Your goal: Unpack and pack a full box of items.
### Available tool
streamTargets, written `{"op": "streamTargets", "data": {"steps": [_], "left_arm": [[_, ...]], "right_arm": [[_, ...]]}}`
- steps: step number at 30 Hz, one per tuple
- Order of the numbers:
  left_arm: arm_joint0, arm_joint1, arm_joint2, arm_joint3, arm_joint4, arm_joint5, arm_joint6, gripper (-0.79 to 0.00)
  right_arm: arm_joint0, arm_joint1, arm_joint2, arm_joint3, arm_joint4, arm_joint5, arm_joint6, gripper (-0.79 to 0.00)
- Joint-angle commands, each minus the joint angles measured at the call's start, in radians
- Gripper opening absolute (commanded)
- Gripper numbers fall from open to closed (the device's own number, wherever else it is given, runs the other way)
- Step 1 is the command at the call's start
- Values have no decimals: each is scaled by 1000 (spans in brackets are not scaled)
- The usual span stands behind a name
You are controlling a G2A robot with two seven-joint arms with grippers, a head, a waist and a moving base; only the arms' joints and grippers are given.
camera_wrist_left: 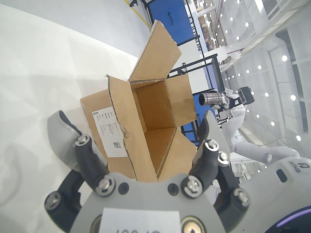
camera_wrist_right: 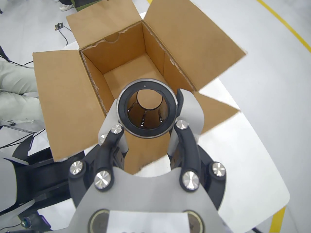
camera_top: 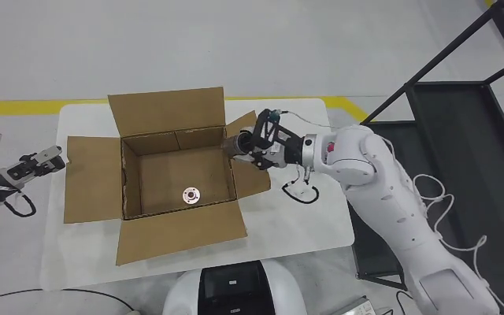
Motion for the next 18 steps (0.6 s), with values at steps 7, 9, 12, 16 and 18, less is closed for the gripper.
{"op": "streamTargets", "data": {"steps": [7, 9, 12, 16, 18], "left_arm": [[0, 0, 0, 0, 0, 0, 0, 0], [0, 0, 0, 0, 0, 0, 0, 0], [0, 0, 0, 0, 0, 0, 0, 0], [0, 0, 0, 0, 0, 0, 0, 0], [0, 0, 0, 0, 0, 0, 0, 0]], "right_arm": [[175, -82, -315, 169, -76, 17, -52, -785], [195, -100, -364, 203, -102, 31, -65, -785], [219, -125, -431, 259, -146, 45, -75, -785], [253, -160, -504, 331, -206, 64, -80, -785], [268, -177, -532, 370, -222, 70, -82, -785]]}}
